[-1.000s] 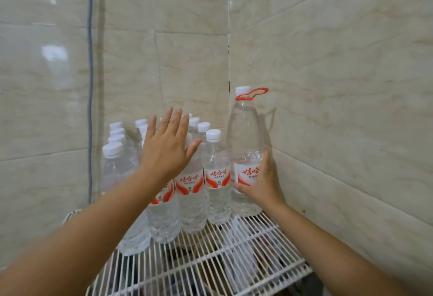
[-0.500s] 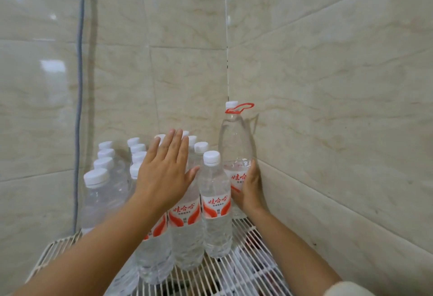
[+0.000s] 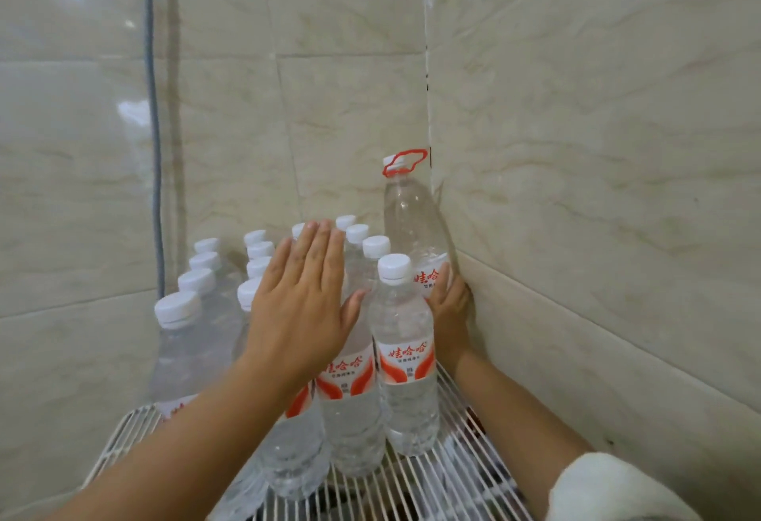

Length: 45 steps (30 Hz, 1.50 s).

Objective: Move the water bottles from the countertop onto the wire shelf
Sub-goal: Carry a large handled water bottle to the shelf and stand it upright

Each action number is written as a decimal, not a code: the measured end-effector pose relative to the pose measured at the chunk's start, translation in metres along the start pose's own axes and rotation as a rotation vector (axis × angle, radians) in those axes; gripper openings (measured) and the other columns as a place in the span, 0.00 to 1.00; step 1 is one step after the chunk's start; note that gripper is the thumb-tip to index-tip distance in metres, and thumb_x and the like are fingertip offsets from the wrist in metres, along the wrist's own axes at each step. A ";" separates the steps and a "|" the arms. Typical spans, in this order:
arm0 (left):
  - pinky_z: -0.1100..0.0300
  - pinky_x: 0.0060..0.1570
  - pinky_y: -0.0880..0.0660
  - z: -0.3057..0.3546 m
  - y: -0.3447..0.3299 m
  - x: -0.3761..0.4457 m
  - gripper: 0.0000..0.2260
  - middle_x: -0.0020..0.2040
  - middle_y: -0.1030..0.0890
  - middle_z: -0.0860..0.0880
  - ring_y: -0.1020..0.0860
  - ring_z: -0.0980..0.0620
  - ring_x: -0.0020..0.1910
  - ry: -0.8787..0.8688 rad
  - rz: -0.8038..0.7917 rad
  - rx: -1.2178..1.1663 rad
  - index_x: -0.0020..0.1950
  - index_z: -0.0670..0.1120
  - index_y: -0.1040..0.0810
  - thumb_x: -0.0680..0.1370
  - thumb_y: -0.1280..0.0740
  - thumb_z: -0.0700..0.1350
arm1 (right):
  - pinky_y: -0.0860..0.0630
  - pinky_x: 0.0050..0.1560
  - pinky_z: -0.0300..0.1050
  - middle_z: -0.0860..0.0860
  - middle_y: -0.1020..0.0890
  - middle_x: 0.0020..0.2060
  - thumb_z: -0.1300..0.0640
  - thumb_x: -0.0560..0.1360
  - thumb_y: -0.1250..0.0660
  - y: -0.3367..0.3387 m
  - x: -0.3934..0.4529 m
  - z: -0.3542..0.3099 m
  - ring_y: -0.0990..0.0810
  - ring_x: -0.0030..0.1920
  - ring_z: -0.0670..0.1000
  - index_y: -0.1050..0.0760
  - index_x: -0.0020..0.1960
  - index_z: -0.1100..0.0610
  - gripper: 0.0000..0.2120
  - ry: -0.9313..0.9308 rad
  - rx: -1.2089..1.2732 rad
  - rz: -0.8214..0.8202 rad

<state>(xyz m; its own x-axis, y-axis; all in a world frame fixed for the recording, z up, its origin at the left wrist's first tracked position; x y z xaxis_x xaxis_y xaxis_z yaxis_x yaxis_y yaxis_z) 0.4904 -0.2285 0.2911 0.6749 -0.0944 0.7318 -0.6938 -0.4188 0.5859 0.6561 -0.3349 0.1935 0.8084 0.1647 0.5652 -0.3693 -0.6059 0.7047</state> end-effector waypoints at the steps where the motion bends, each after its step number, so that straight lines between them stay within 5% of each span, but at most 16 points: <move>1: 0.53 0.67 0.47 0.000 -0.001 -0.001 0.32 0.61 0.23 0.36 0.26 0.40 0.62 0.006 0.019 -0.001 0.63 0.32 0.30 0.80 0.61 0.55 | 0.22 0.32 0.42 0.63 0.18 0.36 0.52 0.82 0.58 -0.002 -0.001 0.003 0.18 0.32 0.57 0.34 0.56 0.67 0.21 -0.042 0.002 -0.068; 2: 0.52 0.67 0.45 0.000 -0.002 -0.002 0.31 0.62 0.25 0.37 0.29 0.41 0.64 0.013 0.038 0.000 0.64 0.32 0.33 0.80 0.60 0.55 | 0.21 0.34 0.44 0.65 0.18 0.39 0.52 0.80 0.46 0.003 -0.006 0.004 0.18 0.35 0.59 0.35 0.58 0.68 0.18 -0.076 -0.006 -0.067; 4: 0.51 0.69 0.46 0.000 -0.003 -0.004 0.29 0.65 0.29 0.37 0.36 0.45 0.66 0.030 0.043 0.014 0.66 0.33 0.39 0.79 0.57 0.56 | 0.23 0.51 0.52 0.70 0.25 0.56 0.50 0.71 0.30 0.010 -0.013 0.008 0.21 0.52 0.65 0.41 0.68 0.68 0.35 -0.110 0.090 -0.016; 5: 0.52 0.69 0.48 0.000 -0.004 -0.004 0.29 0.65 0.29 0.36 0.38 0.45 0.66 0.035 0.044 0.019 0.66 0.32 0.40 0.78 0.54 0.56 | 0.30 0.63 0.52 0.70 0.35 0.65 0.48 0.73 0.33 0.012 -0.015 0.012 0.30 0.63 0.65 0.50 0.72 0.66 0.40 -0.134 0.126 -0.070; 7: 0.54 0.69 0.53 0.001 0.000 -0.005 0.30 0.67 0.30 0.36 0.41 0.46 0.67 0.065 0.000 -0.003 0.67 0.32 0.41 0.77 0.53 0.56 | 0.42 0.71 0.48 0.64 0.47 0.72 0.45 0.77 0.42 0.015 -0.021 0.012 0.42 0.71 0.61 0.62 0.74 0.65 0.40 -0.175 0.135 -0.181; 10: 0.51 0.71 0.53 0.001 0.003 -0.005 0.33 0.73 0.41 0.41 0.48 0.49 0.71 0.090 -0.060 -0.005 0.71 0.36 0.46 0.75 0.59 0.58 | 0.40 0.69 0.47 0.64 0.44 0.70 0.43 0.78 0.44 0.017 -0.019 0.006 0.39 0.69 0.60 0.62 0.74 0.65 0.40 -0.222 0.090 -0.144; 13: 0.46 0.66 0.42 0.006 0.005 -0.005 0.32 0.67 0.29 0.37 0.31 0.42 0.67 0.062 -0.022 0.051 0.68 0.34 0.34 0.75 0.52 0.56 | 0.38 0.68 0.49 0.66 0.42 0.69 0.44 0.78 0.45 0.016 -0.019 0.002 0.37 0.68 0.61 0.62 0.74 0.66 0.39 -0.278 0.077 -0.152; 20: 0.46 0.70 0.43 0.024 0.002 0.003 0.34 0.65 0.27 0.37 0.29 0.40 0.66 0.051 0.020 0.034 0.67 0.35 0.34 0.79 0.62 0.59 | 0.31 0.62 0.48 0.63 0.38 0.68 0.49 0.73 0.33 0.015 -0.028 0.006 0.33 0.65 0.61 0.54 0.74 0.61 0.41 -0.451 0.331 -0.137; 23: 0.49 0.70 0.56 0.032 -0.006 0.001 0.31 0.69 0.31 0.38 0.40 0.43 0.72 0.061 0.076 0.016 0.70 0.37 0.42 0.79 0.62 0.59 | 0.31 0.61 0.47 0.63 0.38 0.68 0.51 0.73 0.32 0.016 -0.025 0.007 0.33 0.65 0.61 0.52 0.74 0.61 0.40 -0.468 0.362 -0.147; 27: 0.49 0.71 0.60 0.038 -0.015 0.000 0.30 0.72 0.40 0.42 0.62 0.50 0.75 0.091 0.148 0.005 0.73 0.39 0.46 0.79 0.62 0.59 | 0.30 0.60 0.47 0.64 0.40 0.68 0.51 0.73 0.32 0.012 -0.025 0.010 0.34 0.66 0.61 0.53 0.74 0.61 0.41 -0.480 0.383 -0.146; 32: 0.46 0.71 0.59 0.040 -0.026 -0.003 0.27 0.77 0.54 0.43 0.64 0.52 0.75 0.044 0.280 0.000 0.75 0.46 0.62 0.80 0.63 0.58 | 0.28 0.59 0.46 0.64 0.39 0.68 0.51 0.72 0.31 -0.001 -0.018 0.011 0.34 0.65 0.60 0.50 0.73 0.61 0.39 -0.465 0.423 -0.138; 36: 0.47 0.71 0.59 0.043 -0.025 -0.003 0.26 0.73 0.38 0.43 0.63 0.53 0.75 0.041 0.300 0.011 0.75 0.46 0.61 0.80 0.62 0.58 | 0.31 0.60 0.44 0.63 0.39 0.67 0.50 0.74 0.33 -0.006 -0.010 0.009 0.34 0.65 0.59 0.51 0.73 0.62 0.38 -0.448 0.342 -0.167; 40: 0.48 0.72 0.61 0.041 -0.029 -0.005 0.26 0.75 0.47 0.43 0.63 0.53 0.75 0.043 0.319 0.038 0.75 0.46 0.61 0.80 0.62 0.57 | 0.29 0.58 0.43 0.62 0.38 0.66 0.48 0.73 0.33 -0.016 0.000 0.007 0.33 0.64 0.57 0.51 0.73 0.62 0.39 -0.430 0.299 -0.173; 45: 0.48 0.72 0.60 0.042 -0.031 -0.005 0.26 0.71 0.37 0.44 0.62 0.53 0.75 0.046 0.322 0.054 0.75 0.45 0.58 0.81 0.61 0.57 | 0.31 0.61 0.47 0.65 0.36 0.65 0.45 0.73 0.34 -0.024 0.011 0.005 0.32 0.61 0.59 0.51 0.72 0.66 0.41 -0.376 0.179 -0.207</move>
<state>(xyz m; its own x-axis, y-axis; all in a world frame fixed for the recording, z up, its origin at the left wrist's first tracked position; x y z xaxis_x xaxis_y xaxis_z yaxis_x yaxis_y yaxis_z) 0.5187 -0.2530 0.2546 0.4104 -0.1888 0.8921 -0.8542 -0.4220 0.3037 0.6761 -0.3224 0.1801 0.9791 0.0222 0.2023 -0.1246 -0.7205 0.6822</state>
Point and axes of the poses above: each hand's wrist, its own x-axis towards the middle knuckle, its own y-axis out of the back of the hand, z = x × y, the point moved 2 cm from there along x, towards the middle knuckle
